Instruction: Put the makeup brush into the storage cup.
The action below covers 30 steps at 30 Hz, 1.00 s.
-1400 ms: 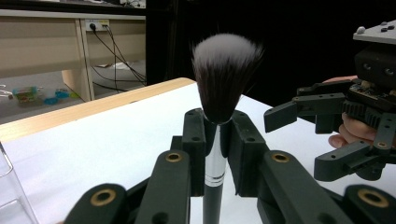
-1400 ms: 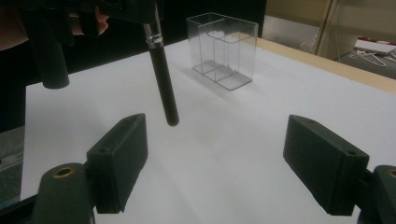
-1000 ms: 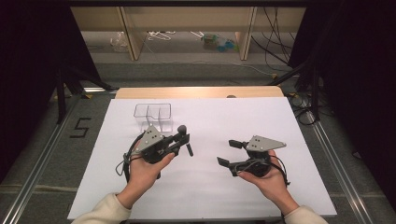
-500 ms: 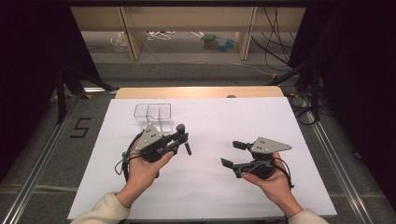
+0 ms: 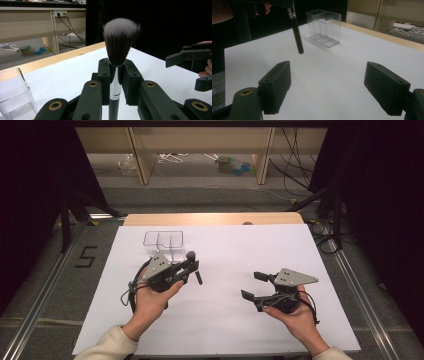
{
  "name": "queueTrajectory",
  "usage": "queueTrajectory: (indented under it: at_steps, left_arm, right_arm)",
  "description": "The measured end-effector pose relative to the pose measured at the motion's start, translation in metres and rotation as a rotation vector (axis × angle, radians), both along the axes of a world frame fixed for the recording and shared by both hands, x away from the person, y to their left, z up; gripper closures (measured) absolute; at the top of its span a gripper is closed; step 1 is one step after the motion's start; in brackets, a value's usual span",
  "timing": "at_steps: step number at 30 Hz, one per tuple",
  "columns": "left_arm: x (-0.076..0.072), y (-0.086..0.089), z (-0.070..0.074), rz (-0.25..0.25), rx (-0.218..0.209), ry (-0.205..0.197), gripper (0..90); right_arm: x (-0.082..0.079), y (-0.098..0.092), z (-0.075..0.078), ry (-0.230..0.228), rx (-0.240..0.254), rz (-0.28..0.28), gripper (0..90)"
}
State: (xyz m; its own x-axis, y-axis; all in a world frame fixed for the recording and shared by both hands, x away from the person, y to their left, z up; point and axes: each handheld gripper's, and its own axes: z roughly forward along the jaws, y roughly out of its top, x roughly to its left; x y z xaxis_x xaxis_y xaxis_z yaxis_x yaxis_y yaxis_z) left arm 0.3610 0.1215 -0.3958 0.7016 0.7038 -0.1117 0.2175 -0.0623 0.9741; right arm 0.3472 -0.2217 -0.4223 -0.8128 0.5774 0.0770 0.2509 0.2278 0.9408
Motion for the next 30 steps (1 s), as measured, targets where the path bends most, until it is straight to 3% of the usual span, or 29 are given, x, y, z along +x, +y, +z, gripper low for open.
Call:
queueTrajectory:
  at_steps: [1,2,8,10,11,14,15,16,18,21,22,25,26,28,30]
  left_arm:
    - [0.000,0.000,0.000,0.001,0.002,-0.001,77.9]
    - [0.001,0.001,0.000,0.000,0.005,-0.003,77.9]
    - [0.000,0.001,0.000,0.003,0.003,0.000,77.9]
    - [0.000,0.001,0.001,0.006,0.002,0.001,77.9]
    - [0.000,0.001,0.001,0.007,0.002,0.002,77.9]
    - [0.000,0.002,0.003,0.012,-0.002,-0.003,77.9]
    - [0.000,0.003,0.003,0.011,0.002,-0.007,77.9]
    - [0.000,0.004,0.004,0.013,0.004,-0.010,77.9]
    - [0.001,0.005,0.004,0.020,-0.003,-0.003,77.9]
    - [0.002,0.007,0.005,0.023,0.008,-0.006,77.9]
    - [0.002,0.007,0.005,0.027,0.008,-0.006,77.9]
    - [0.002,0.008,0.006,0.034,0.014,-0.010,77.9]
    - [0.002,0.008,0.006,0.038,0.012,-0.006,77.9]
    - [0.002,0.009,0.007,0.039,0.016,-0.011,77.9]
    - [0.002,0.010,0.007,0.044,0.023,-0.014,77.9]
  right_arm:
    - [-0.001,0.000,0.000,0.021,0.005,0.003,22.5]
    - [-0.001,-0.002,0.000,-0.006,0.002,-0.004,22.5]
    - [-0.003,-0.007,0.002,0.006,-0.012,-0.012,22.5]
    - [-0.002,-0.007,0.001,-0.007,0.007,-0.009,22.4]
    - [-0.005,-0.008,0.002,0.021,-0.005,-0.012,22.3]
    - [-0.005,-0.009,0.002,-0.011,0.026,-0.009,22.4]
    - [-0.007,-0.011,0.004,0.010,-0.004,-0.019,22.8]
    - [-0.006,-0.010,0.002,-0.002,0.042,-0.009,23.0]
    - [-0.009,-0.010,0.004,0.023,0.055,-0.005,23.1]
    - [-0.010,-0.014,0.006,-0.007,0.034,-0.011,23.3]
    - [-0.012,-0.014,0.006,0.010,0.040,-0.014,23.3]
    - [-0.012,-0.016,0.005,-0.016,0.054,-0.011,23.0]
    - [-0.013,-0.017,0.005,0.007,0.051,-0.011,22.9]
    - [-0.015,-0.020,0.006,0.009,0.040,-0.019,22.9]
    - [-0.014,-0.023,0.005,-0.017,0.043,-0.027,22.8]
